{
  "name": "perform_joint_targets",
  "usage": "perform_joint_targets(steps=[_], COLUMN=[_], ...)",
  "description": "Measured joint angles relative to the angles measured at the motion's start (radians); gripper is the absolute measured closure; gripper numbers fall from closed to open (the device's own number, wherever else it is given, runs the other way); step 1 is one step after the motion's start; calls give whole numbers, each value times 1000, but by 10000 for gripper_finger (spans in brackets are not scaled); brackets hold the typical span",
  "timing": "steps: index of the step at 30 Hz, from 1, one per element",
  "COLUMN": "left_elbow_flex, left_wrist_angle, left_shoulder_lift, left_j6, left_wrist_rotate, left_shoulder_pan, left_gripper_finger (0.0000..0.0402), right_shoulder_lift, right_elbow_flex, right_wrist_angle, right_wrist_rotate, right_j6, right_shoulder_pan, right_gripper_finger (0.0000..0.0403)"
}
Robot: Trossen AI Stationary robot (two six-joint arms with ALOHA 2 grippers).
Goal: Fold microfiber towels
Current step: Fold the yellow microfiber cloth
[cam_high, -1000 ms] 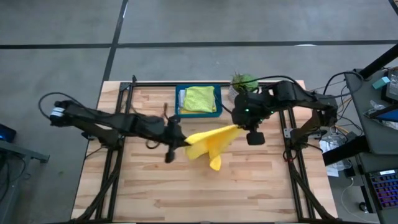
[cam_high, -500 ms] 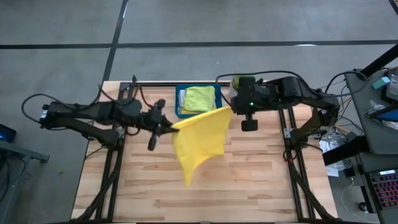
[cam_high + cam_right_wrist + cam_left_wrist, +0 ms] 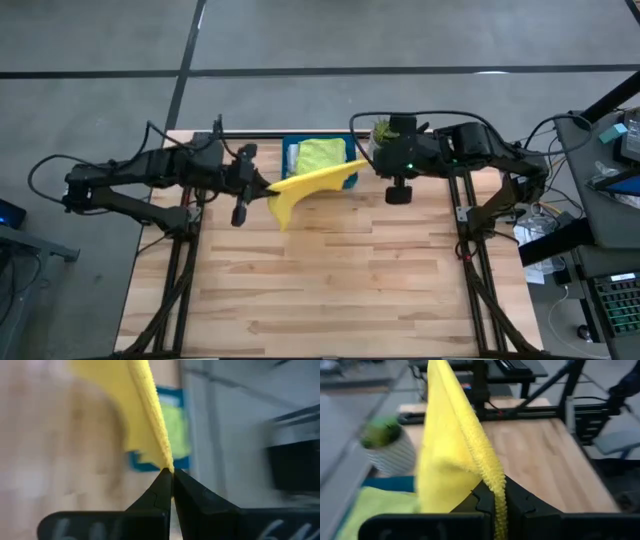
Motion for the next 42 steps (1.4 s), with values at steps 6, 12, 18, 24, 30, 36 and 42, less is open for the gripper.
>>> perform_joint_targets(steps=[6, 12, 18, 24, 30, 36, 42], left_elbow_flex=[-65, -113, -133, -133, -131, -132, -134], left_wrist_angle=[-4, 18, 128, 275, 364, 450, 439], left_shoulder_lift=[73, 206, 376, 529, 640, 712, 716], left_j6=[-126, -216, -295, -374, -493, -546, -573], left_wrist_rotate=[42, 64, 65, 85, 103, 168, 195], left_shoulder_pan=[-62, -183, -310, -396, -442, -449, -449], left_gripper_finger=[402, 402, 401, 401, 401, 371, 296], right_shoulder_lift=[0, 0, -1, -1, -1, -1, -1], right_elbow_flex=[-38, -136, -308, -515, -710, -874, -951], right_wrist_angle=[-96, -98, -47, 104, 352, 568, 647], right_wrist_rotate=[-251, -432, -479, -627, -806, -902, -931], right_j6=[119, 232, 340, 429, 511, 567, 570], right_shoulder_pan=[21, 84, 181, 265, 317, 323, 318], right_gripper_finger=[394, 394, 394, 394, 394, 394, 394])
